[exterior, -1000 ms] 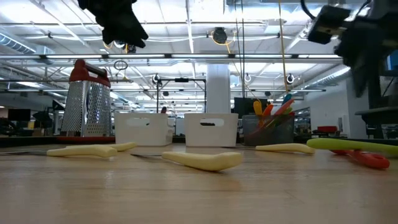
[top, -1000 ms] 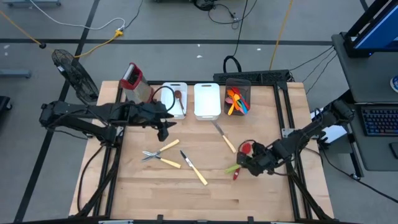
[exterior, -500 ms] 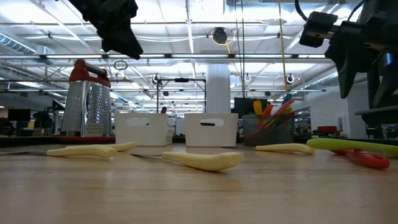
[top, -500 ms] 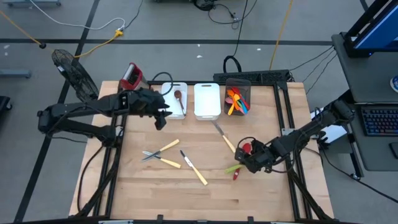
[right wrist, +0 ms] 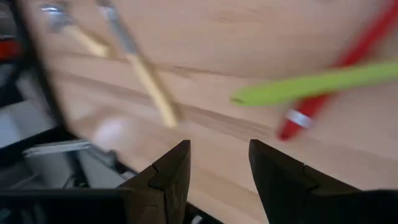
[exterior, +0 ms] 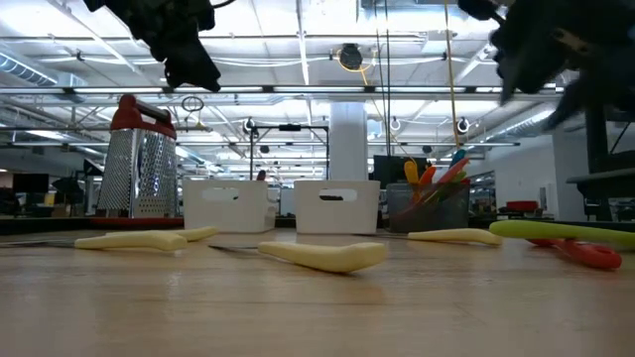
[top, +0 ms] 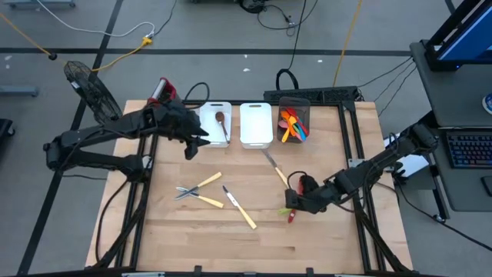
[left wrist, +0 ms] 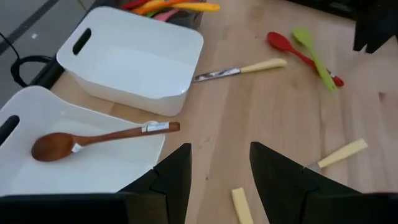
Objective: Pick & Place Kitchen Items
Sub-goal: Put the green serving spoon into the left white bin
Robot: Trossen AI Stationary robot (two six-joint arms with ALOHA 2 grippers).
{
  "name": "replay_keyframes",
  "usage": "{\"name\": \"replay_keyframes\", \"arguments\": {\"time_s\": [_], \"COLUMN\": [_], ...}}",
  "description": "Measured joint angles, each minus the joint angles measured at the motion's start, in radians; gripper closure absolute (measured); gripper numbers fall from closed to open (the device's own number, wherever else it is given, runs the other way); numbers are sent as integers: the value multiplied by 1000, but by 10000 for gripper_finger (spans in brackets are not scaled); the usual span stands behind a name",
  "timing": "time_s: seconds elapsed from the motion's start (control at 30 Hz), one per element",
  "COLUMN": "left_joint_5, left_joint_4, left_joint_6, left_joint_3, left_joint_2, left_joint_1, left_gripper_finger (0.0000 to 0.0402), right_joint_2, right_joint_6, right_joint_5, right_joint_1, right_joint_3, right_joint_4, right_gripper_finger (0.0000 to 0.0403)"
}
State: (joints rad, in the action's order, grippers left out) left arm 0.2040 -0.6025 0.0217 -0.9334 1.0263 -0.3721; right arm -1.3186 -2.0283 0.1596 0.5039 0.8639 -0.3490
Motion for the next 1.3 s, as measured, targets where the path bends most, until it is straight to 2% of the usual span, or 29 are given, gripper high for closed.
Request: {"name": "replay_keyframes", "arguments": {"time_s": [0.17, 0.27, 0.37, 0.67, 0.8, 0.9, 1.07, 1.3], "left_joint_5": [16, 16, 16, 16, 16, 16, 16, 16], "left_joint_4": [0, 0, 1, 0, 0, 1, 0, 0], "left_joint_6": [-1, -14, -24, -27, -42, -44, -52, -62], "left_joint_3": [0, 0, 0, 0, 0, 0, 0, 0], "left_joint_2": [0, 0, 0, 0, 0, 0, 0, 0], "left_joint_1": [-14, -21, -30, -48, -47, -47, -47, -47], "left_gripper_finger": [233, 233, 233, 233, 234, 233, 233, 233], "right_joint_2": [0, -1, -15, -97, -148, -197, -241, -248], "right_joint_6": [0, -202, -339, -371, -381, -381, -369, -370], "right_joint_5": [191, 267, 307, 131, 20, -5, 0, 2], "right_joint_1": [-1, 0, 2, -41, -54, -64, -88, -102], "right_joint_3": [0, 0, 11, 197, 275, 309, 305, 238], "right_joint_4": [105, 99, 55, -204, -317, -362, -291, 22], "right_gripper_finger": [248, 248, 248, 248, 248, 248, 248, 248]}}
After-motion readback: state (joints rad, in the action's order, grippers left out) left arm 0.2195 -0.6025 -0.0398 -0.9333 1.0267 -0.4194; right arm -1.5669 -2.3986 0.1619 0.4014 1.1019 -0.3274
